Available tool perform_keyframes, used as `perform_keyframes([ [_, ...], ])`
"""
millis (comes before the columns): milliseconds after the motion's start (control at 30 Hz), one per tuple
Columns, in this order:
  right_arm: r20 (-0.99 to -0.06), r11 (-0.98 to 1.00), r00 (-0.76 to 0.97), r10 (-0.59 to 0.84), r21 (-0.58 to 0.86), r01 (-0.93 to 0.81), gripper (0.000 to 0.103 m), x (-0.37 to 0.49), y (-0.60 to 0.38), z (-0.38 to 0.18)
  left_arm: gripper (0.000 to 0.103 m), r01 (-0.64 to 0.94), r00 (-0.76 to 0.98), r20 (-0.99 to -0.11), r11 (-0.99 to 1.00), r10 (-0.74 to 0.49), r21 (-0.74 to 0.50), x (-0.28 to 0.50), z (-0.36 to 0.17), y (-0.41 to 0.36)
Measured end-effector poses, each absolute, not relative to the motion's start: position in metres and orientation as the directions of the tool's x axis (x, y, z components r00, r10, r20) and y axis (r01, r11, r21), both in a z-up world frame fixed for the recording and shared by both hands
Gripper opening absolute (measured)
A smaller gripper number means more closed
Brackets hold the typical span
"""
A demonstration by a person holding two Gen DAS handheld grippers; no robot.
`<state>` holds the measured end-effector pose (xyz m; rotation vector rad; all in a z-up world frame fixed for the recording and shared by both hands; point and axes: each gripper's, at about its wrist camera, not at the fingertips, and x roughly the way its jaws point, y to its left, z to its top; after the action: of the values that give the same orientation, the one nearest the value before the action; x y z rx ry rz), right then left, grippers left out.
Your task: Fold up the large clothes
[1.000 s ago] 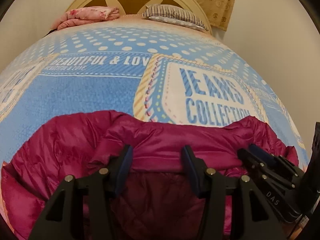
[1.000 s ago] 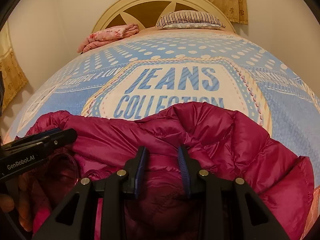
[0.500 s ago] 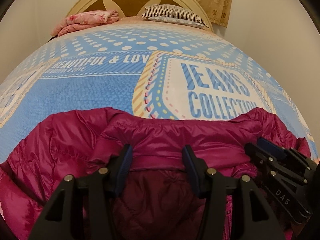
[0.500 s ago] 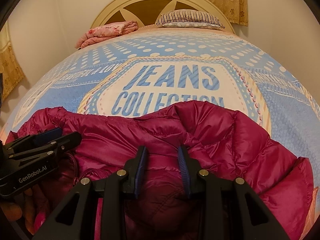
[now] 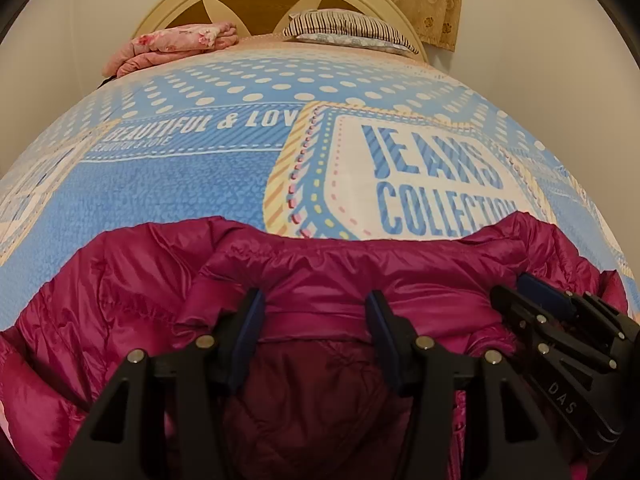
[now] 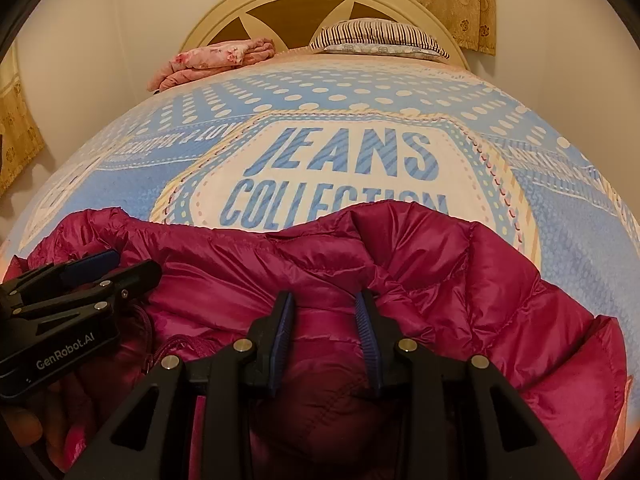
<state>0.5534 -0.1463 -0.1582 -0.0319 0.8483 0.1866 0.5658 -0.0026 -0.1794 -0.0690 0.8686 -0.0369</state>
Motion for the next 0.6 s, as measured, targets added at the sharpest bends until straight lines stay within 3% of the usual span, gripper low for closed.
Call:
perform_keyframes([
  [600,-0.75,0.984,0.645,0.146,0.04,-0.176,0.034,0.5543,-0.1466,-0.1589,0.057,0.004,0.641,-0.767,1.0,-0.016,-0.017,0.5666,-0.1797,-0.0092],
])
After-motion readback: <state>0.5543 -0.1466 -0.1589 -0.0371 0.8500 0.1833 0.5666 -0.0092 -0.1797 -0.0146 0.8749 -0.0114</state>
